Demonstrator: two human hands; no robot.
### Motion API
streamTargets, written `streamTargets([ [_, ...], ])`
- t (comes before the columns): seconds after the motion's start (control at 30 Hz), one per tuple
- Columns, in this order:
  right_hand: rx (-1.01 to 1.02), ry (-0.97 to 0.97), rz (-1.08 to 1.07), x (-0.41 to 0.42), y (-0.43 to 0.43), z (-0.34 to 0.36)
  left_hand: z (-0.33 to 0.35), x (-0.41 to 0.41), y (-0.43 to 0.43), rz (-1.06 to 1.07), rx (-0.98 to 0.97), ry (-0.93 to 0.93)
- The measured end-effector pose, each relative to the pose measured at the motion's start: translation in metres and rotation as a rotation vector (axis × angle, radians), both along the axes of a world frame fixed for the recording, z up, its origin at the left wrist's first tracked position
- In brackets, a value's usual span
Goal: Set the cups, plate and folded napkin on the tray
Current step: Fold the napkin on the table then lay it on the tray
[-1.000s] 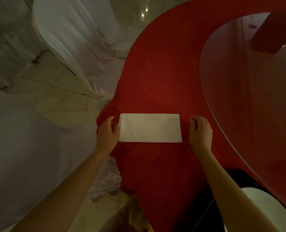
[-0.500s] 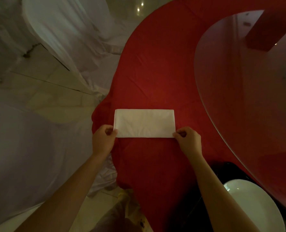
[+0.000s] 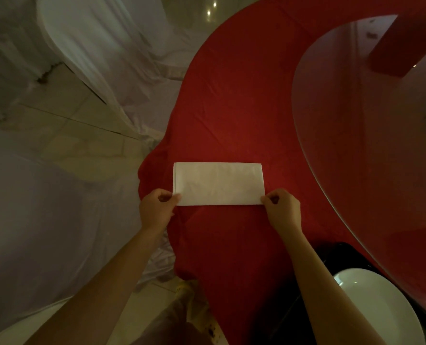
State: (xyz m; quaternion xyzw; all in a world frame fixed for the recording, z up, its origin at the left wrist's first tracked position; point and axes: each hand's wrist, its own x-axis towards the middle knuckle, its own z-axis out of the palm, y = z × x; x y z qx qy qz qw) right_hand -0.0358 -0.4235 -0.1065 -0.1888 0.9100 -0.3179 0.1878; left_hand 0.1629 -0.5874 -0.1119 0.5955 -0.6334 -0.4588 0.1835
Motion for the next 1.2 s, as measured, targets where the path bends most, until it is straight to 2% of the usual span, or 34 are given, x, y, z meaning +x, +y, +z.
streamTargets([
  [0.13,0.058,0.008,0.017,0.000,-0.004,0.000,-0.001,-0.002,-0.006,0.043,0.093,0.003],
  [0.3,0.018,-0.004,-0.040,-0.010,-0.019,0.007,0.005,-0.011,-0.016,0.028,0.137,-0.006],
  [0.43,0.139,-0.102,-0.021,-0.013,-0.035,0.014,0.009,-0.018,-0.027,-0.031,0.218,-0.090],
  [0.63,0.213,-0.336,-0.002,-0.023,-0.045,0.021,0.015,-0.018,-0.039,-0.074,0.439,0.094],
  [0.77,0.164,-0.414,-0.046,-0.027,-0.050,0.030,0.017,-0.019,-0.048,-0.023,0.563,0.174],
  [0.9,0.039,-0.642,-0.152,-0.025,-0.050,0.040,0.018,-0.020,-0.059,-0.016,0.673,0.220],
  [0.97,-0.039,-0.688,-0.213,-0.024,-0.046,0.041,0.018,-0.021,-0.065,-0.046,0.687,0.218],
  [1.2,-0.214,-0.494,-0.220,-0.017,-0.027,0.044,0.026,-0.031,-0.071,-0.198,0.539,0.202],
])
